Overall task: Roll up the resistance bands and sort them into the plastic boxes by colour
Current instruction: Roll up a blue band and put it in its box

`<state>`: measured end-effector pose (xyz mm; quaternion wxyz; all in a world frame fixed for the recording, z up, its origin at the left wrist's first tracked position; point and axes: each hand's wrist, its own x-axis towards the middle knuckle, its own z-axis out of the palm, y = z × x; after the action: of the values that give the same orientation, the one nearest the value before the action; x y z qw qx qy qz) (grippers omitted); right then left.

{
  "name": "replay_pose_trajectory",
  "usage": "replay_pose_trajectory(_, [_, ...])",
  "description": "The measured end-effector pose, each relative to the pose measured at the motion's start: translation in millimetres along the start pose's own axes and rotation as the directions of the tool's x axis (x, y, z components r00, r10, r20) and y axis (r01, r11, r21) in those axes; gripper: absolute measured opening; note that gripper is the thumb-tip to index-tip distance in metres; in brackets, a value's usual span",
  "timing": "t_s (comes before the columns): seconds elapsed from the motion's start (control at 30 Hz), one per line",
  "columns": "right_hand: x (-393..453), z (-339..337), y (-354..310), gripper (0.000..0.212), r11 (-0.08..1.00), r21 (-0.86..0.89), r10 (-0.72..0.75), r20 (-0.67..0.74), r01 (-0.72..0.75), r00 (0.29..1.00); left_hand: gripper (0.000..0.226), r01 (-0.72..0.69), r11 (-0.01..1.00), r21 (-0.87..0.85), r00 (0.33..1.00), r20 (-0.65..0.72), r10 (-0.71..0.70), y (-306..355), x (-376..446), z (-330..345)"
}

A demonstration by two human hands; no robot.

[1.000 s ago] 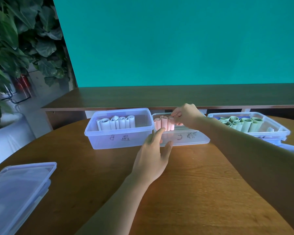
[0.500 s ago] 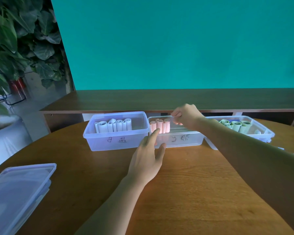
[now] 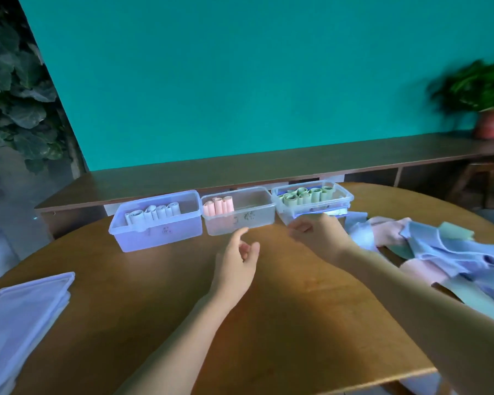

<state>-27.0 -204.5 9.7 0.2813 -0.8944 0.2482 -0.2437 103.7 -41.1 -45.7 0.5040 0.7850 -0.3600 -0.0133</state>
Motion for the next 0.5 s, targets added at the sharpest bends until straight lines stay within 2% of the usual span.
replay_pose_trajectory(0.07, [-33.2,-8.9,15.8,0.015,1.0,0.006,0.019,-0.072,-0.019,0.997,0.043,0.031,0.998,-0.048,0.999,0.035,-0.029,16.3,-12.8,17.2])
replay_pose_trajectory(0.17, [-79.5,-22.5,38.5,0.007,0.996,0.027,0.085,-0.161,-0.081,0.983,0.038,0.049,0.997,-0.064,0.994,0.1,-0.042,38.0,-32.7,45.0])
replay_pose_trajectory(0.23, [-103.3,-31.8,54.7,0.01,0.994,-0.007,0.104,-0.218,-0.108,0.97,0.037,0.035,0.997,-0.07,0.989,0.146,-0.024,51.3,-44.4,64.4])
replay_pose_trajectory(0.5, [-154.1,-59.4,110.9,0.016,0.976,-0.074,0.169,-0.338,-0.205,0.926,0.037,-0.178,0.984,-0.032,0.93,0.322,0.178,94.9,-68.6,130.8])
